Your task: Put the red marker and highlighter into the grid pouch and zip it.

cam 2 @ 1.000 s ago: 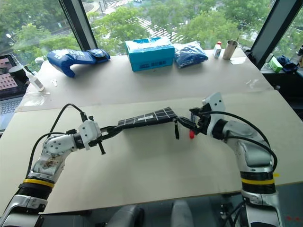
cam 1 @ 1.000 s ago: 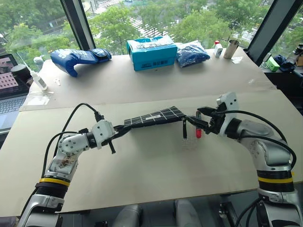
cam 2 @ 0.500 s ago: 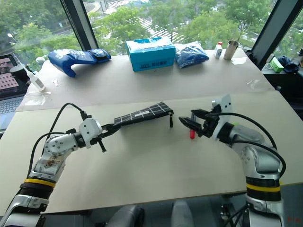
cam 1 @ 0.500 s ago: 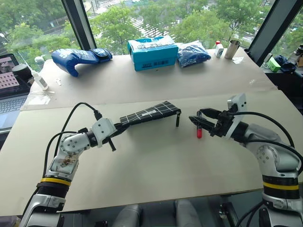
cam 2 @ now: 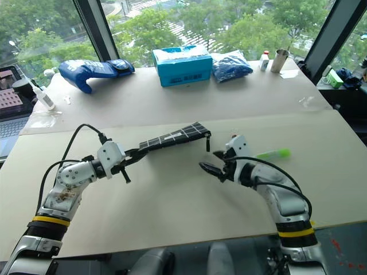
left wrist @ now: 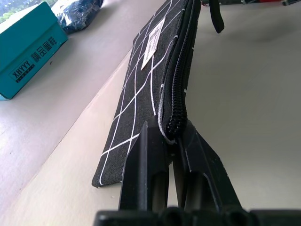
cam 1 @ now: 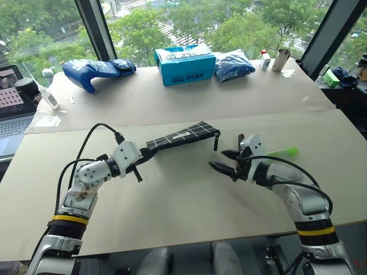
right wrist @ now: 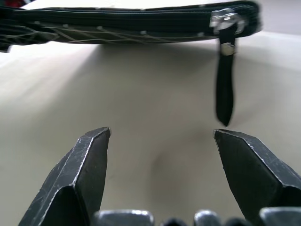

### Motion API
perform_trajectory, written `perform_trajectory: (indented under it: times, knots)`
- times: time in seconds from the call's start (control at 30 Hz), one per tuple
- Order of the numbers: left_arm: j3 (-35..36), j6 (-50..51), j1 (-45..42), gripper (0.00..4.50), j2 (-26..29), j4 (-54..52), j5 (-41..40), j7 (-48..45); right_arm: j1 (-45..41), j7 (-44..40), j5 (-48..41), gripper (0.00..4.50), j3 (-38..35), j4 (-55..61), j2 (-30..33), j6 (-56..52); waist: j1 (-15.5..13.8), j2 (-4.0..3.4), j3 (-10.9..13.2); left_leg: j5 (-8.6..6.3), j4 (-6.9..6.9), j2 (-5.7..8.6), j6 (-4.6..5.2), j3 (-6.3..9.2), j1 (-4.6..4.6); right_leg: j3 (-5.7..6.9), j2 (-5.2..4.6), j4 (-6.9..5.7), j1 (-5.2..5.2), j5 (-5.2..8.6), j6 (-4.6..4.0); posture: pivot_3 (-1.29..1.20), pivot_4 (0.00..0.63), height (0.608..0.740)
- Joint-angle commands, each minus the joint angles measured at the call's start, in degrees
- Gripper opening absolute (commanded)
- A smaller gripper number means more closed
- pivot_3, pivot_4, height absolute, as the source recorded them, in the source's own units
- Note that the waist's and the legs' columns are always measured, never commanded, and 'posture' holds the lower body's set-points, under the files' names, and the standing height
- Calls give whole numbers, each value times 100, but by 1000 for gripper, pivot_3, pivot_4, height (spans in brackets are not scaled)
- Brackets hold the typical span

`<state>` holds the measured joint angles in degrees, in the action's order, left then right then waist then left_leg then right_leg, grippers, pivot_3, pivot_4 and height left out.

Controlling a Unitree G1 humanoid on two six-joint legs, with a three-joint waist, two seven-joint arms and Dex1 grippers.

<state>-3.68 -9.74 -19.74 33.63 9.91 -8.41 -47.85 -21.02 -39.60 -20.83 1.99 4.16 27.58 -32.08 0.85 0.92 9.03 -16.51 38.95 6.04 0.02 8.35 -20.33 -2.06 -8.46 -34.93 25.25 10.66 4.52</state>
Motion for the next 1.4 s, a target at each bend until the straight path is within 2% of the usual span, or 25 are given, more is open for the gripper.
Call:
perform_trajectory:
  times: [0.03,0.57,0.67,0.97,1.4]
  knots:
    - [127,-22,-120,0,-1,-139,-62,-8,-265,98,279,3865,73,-236,-75,361,2,0,0,0,0,0,0,-2,0,0,0,0,0,0,0,0,150,740]
    - [105,-45,-88,0,-17,-119,-44,-99,-868,380,744,3865,114,-1065,-552,820,16,0,0,0,-1,1,-1,0,-1,-1,0,-3,1,-1,-2,0,150,740]
    - [79,-56,-110,0,-47,-86,-20,-96,-890,360,744,3151,105,-1113,-564,836,18,0,0,0,-1,1,-1,1,-1,-1,0,-4,1,-1,-2,0,150,740]
    - [94,-49,-131,0,-65,-56,-7,-97,-603,-101,511,77,100,-563,-503,753,21,0,0,0,-1,1,0,6,-2,-1,0,-4,1,-2,-3,0,150,740]
    - [76,-44,-205,0,-141,7,27,-95,-885,147,934,34,546,-799,-788,635,41,0,0,0,-3,0,-1,9,-1,-1,1,-4,3,-2,-3,0,150,740]
